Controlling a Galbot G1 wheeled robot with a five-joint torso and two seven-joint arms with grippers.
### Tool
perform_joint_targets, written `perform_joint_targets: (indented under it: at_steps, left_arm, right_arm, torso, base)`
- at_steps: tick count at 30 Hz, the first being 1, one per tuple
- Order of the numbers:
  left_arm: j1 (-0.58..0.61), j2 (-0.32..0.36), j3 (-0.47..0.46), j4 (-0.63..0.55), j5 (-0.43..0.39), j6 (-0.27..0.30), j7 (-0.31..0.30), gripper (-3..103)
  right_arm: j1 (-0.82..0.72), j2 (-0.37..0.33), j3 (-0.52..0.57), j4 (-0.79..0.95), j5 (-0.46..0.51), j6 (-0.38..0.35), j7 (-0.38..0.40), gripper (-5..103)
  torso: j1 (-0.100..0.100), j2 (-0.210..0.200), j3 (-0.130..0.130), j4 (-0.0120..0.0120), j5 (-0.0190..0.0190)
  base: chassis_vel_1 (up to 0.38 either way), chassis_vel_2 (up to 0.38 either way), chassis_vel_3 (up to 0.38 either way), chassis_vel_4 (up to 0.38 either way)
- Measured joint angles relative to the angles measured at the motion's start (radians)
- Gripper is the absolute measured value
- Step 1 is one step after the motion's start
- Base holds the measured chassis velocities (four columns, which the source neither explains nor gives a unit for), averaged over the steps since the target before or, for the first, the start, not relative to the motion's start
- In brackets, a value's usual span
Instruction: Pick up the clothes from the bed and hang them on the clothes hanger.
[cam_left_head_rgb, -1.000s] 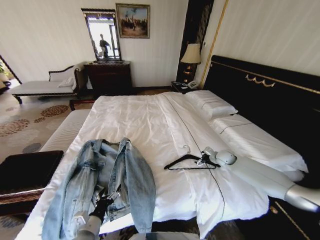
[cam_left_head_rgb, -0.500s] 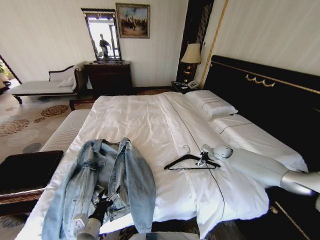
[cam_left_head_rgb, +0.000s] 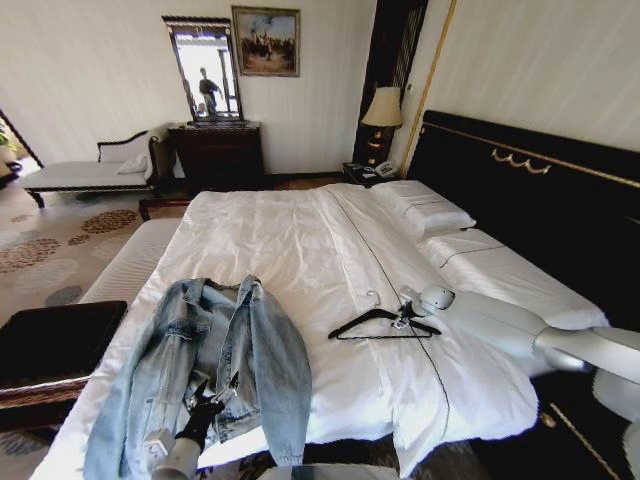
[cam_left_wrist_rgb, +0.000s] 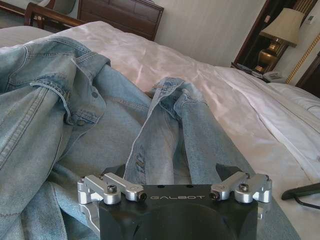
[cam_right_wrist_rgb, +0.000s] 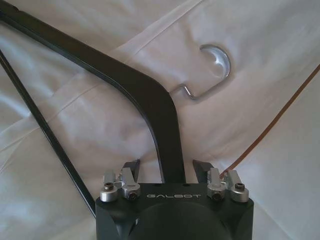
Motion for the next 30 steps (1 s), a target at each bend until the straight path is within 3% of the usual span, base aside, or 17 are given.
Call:
perform_joint_targets:
  at_steps: [1,3,4,12,24,28,30]
  left_arm:
    - [0.000,0.000,-0.001,0.001,-0.001,-0.002,0.000,100]
    - [0.000,0.000,-0.001,0.001,-0.001,-0.003,0.000,100]
    - [0.000,0.000,-0.002,0.003,-0.003,-0.004,0.000,100]
    - [-0.002,0.000,0.001,0.001,-0.004,-0.005,0.001,100]
    - [0.002,0.001,0.000,-0.014,-0.007,-0.005,0.000,100]
    - [0.006,0.002,-0.005,-0.021,-0.013,-0.005,0.000,100]
    - [0.009,0.002,-0.008,-0.030,-0.016,-0.005,-0.001,100]
  right_arm:
    - [0.000,0.002,0.000,0.000,-0.001,-0.001,-0.001,57]
    - [0.000,0.003,0.000,0.000,-0.001,-0.002,-0.001,57]
    - [-0.001,0.003,-0.001,0.001,-0.002,-0.003,-0.003,46]
    - [-0.003,-0.009,0.005,0.010,-0.008,-0.005,-0.005,22]
    - [-0.008,-0.049,0.065,0.070,-0.044,0.022,0.042,21]
    - [-0.007,-0.082,0.129,0.128,-0.044,0.030,0.087,21]
    - [-0.055,-0.098,0.256,0.162,-0.100,0.071,0.176,21]
  torso:
    - [0.000,0.000,0.000,-0.0002,0.0000]
    - [0.000,0.000,0.000,-0.0002,0.0000]
    - [0.000,0.000,0.000,0.0000,0.0000]
    - [0.000,0.000,0.000,0.0000,-0.0001]
    - [0.000,0.000,0.000,0.0000,0.0002]
    - [0.000,0.000,0.000,0.0000,0.0001]
    - [0.000,0.000,0.000,0.0000,-0.0003]
  base:
    - [0.000,0.000,0.000,0.000]
    - [0.000,0.000,0.000,0.000]
    - [0.000,0.000,0.000,0.000]
    - [0.000,0.000,0.000,0.000]
    - [0.000,0.000,0.000,0.000]
    - [0.000,0.000,0.000,0.000]
    - [0.000,0.000,0.000,0.000]
